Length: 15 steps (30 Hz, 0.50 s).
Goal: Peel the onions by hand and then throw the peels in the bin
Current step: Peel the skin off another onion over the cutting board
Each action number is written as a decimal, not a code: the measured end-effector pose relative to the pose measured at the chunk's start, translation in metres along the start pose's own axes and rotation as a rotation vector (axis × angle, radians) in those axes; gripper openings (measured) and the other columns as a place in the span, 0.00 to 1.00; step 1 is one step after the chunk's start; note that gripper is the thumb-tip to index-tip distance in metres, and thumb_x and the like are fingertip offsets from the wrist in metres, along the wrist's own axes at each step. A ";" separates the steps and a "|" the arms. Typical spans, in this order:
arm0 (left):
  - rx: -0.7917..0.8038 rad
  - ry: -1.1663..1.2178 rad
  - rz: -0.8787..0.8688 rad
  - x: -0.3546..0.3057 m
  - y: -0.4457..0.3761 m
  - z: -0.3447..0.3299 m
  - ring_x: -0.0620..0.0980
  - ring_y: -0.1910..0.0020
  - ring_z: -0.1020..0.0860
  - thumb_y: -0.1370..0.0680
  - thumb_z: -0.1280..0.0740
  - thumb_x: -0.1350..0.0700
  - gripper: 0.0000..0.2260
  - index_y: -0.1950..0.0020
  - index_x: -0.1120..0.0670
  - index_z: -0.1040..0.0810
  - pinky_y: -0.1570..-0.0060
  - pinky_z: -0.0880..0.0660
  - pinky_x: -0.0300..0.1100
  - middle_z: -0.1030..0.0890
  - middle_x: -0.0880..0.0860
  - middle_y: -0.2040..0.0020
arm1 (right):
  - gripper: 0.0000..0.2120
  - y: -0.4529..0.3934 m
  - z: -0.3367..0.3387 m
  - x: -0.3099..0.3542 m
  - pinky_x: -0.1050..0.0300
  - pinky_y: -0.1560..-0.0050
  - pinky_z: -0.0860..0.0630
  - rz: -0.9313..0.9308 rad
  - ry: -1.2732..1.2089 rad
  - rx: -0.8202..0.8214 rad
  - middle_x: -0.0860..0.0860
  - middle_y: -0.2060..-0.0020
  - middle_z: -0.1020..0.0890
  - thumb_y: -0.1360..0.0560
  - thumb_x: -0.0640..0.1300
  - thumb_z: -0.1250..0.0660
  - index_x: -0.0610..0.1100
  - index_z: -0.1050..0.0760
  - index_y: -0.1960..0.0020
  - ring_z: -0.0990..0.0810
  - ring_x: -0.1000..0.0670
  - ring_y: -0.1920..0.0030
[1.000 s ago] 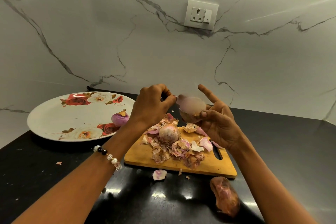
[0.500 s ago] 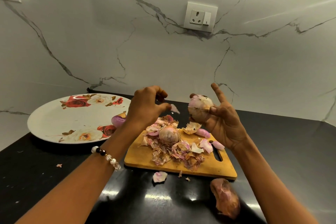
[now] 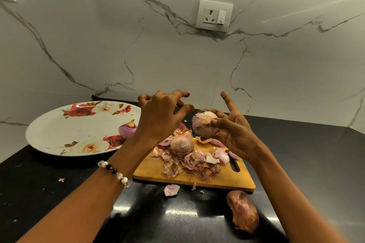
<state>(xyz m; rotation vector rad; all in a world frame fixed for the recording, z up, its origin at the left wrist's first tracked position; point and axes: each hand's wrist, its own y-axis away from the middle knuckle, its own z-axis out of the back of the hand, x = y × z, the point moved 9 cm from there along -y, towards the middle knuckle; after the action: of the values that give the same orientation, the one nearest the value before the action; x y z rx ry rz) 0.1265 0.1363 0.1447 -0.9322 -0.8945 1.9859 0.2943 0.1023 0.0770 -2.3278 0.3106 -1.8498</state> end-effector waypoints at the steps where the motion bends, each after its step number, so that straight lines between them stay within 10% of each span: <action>1: -0.010 -0.023 -0.048 -0.005 0.000 0.000 0.50 0.46 0.22 0.25 0.32 0.45 0.16 0.39 0.48 0.21 0.48 0.42 0.45 0.16 0.47 0.51 | 0.66 0.000 -0.001 -0.001 0.44 0.53 0.18 -0.004 0.003 0.004 0.37 0.44 0.22 0.49 0.43 0.14 0.60 0.50 0.23 0.18 0.38 0.45; 15: 0.098 -0.240 -0.707 -0.060 0.023 -0.018 0.54 0.51 0.19 0.37 0.19 0.56 0.12 0.57 0.55 0.15 0.51 0.27 0.53 0.16 0.52 0.56 | 0.50 0.003 -0.004 -0.007 0.47 0.53 0.18 -0.027 0.226 -0.009 0.42 0.55 0.19 0.31 0.35 0.32 0.60 0.58 0.22 0.17 0.44 0.52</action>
<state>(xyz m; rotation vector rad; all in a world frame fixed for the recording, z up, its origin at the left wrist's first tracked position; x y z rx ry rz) 0.1604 0.0798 0.1352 -0.2534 -1.0641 1.5141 0.2885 0.1015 0.0708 -2.1407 0.3157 -2.1326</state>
